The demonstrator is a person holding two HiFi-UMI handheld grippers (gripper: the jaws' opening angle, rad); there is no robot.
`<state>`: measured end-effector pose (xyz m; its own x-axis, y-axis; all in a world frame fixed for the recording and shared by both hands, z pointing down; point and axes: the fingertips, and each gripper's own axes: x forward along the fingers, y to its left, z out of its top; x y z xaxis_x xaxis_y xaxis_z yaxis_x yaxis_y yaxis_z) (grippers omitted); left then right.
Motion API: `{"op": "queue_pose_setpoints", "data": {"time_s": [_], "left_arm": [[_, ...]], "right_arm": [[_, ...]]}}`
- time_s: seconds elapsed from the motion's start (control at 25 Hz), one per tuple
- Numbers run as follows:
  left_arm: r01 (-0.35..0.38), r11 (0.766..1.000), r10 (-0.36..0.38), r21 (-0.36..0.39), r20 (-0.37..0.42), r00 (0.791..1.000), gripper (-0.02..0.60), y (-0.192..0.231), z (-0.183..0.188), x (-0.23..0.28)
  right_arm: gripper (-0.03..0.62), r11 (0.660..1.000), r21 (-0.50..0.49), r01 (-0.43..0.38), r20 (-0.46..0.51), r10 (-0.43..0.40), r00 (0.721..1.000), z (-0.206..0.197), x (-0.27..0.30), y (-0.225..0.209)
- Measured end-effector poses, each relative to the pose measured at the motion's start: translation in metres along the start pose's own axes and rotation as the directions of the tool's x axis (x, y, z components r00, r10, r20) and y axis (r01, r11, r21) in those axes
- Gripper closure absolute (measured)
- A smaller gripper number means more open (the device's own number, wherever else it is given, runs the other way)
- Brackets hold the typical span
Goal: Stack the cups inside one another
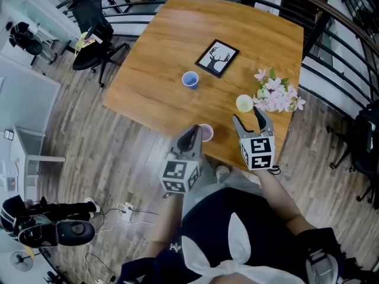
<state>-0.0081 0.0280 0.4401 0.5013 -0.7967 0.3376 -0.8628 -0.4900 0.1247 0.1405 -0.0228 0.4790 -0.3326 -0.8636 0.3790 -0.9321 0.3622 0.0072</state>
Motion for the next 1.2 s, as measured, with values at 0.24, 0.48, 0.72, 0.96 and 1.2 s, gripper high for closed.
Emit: {"op": "queue_pose_setpoints", "data": {"time_s": [0.24, 0.48, 0.72, 0.96, 1.2], "left_arm": [[0.035, 0.999, -0.035, -0.004, -0.048, 0.998, 0.549, 0.026, 0.001, 0.024], [0.108, 0.994, -0.107, 0.022, -0.064, 0.992, 0.549, 0.046, 0.014, 0.062], [0.168, 0.986, -0.164, 0.023, -0.115, 0.98, 0.549, 0.055, 0.006, 0.086], [0.194, 0.981, -0.188, 0.022, -0.147, 0.971, 0.549, 0.068, -0.002, 0.101], [0.221, 0.975, -0.215, 0.011, -0.201, 0.956, 0.549, 0.075, -0.01, 0.114]], "right_arm": [[0.271, 0.998, 0.05, 0.047, -0.028, -0.046, 0.999, -0.01, 0.027, -0.008], [0.264, 0.992, 0.063, 0.112, -0.1, -0.105, 0.989, -0.027, 0.055, -0.022], [0.264, 0.984, 0.076, 0.163, -0.163, -0.149, 0.975, -0.046, 0.073, -0.033], [0.264, 0.977, 0.093, 0.192, -0.234, -0.166, 0.958, -0.066, 0.089, -0.04], [0.24, 0.972, 0.1, 0.213, -0.289, -0.177, 0.941, -0.08, 0.103, -0.05]]}}
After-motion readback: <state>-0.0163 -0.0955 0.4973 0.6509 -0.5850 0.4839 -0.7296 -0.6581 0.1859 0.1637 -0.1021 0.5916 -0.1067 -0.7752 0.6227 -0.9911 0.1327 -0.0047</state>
